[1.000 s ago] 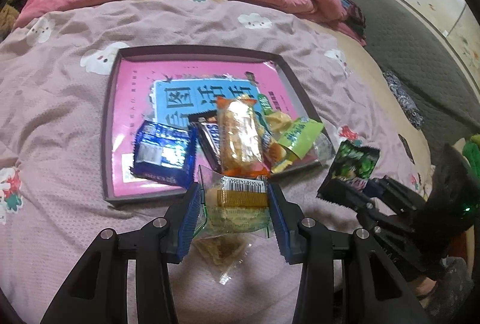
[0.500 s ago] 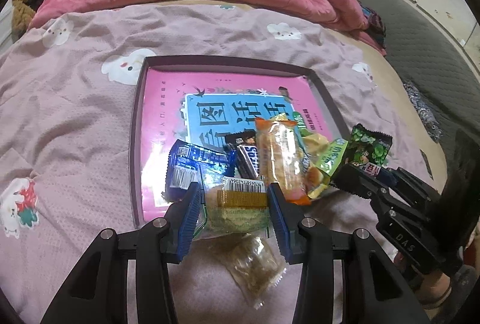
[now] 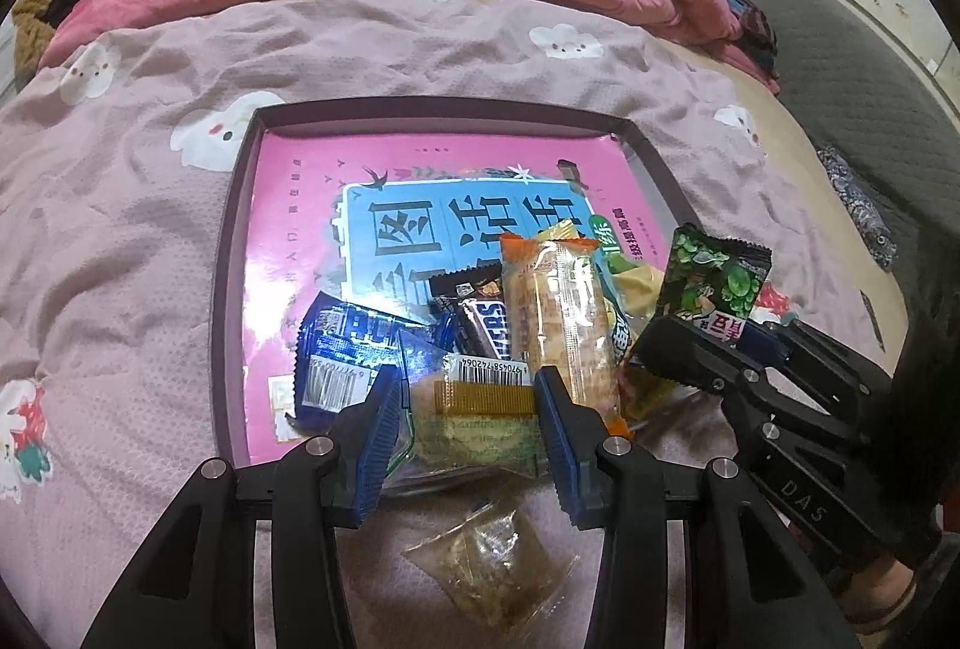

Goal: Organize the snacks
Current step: 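Carry the small cake packet into the tray and open the left tool while the right tool drops its packet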

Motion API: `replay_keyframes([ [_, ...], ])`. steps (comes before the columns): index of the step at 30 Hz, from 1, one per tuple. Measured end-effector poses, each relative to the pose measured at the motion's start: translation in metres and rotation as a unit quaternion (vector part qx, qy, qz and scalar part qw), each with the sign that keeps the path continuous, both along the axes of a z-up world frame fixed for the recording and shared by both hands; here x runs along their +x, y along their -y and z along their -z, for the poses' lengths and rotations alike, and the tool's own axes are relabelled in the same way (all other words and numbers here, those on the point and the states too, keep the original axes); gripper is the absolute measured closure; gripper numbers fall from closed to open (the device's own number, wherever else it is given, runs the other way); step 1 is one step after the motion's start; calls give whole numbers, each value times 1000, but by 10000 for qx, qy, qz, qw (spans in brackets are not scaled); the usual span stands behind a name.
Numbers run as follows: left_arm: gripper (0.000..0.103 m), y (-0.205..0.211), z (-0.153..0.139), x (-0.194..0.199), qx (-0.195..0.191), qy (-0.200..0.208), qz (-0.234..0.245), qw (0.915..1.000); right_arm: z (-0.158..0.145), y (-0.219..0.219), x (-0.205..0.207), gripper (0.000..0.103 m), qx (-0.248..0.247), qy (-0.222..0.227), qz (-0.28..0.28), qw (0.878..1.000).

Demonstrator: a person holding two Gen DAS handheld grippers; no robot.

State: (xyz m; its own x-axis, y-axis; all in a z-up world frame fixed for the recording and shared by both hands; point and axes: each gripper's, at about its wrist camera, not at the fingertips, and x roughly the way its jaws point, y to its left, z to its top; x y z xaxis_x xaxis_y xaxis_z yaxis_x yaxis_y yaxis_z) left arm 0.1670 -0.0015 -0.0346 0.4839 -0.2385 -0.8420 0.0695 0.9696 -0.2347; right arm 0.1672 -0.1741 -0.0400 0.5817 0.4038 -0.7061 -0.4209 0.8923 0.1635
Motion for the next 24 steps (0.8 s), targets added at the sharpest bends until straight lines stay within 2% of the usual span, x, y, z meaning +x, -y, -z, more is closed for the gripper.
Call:
replay_keyframes([
  [11, 56, 7, 5, 4, 49, -18, 52, 10000, 8, 6, 5, 75, -55, -92, 207, 9997],
  [17, 56, 7, 6, 6, 64, 0, 14, 10000, 5, 11, 3, 63, 2, -1, 322, 9995],
  [22, 55, 4, 7, 8, 64, 2, -44, 10000, 2, 17, 1, 61, 67, 44, 436, 9990],
  [24, 51, 3, 6, 8, 65, 20, -67, 10000, -1, 20, -1, 61, 93, 71, 466, 9988],
])
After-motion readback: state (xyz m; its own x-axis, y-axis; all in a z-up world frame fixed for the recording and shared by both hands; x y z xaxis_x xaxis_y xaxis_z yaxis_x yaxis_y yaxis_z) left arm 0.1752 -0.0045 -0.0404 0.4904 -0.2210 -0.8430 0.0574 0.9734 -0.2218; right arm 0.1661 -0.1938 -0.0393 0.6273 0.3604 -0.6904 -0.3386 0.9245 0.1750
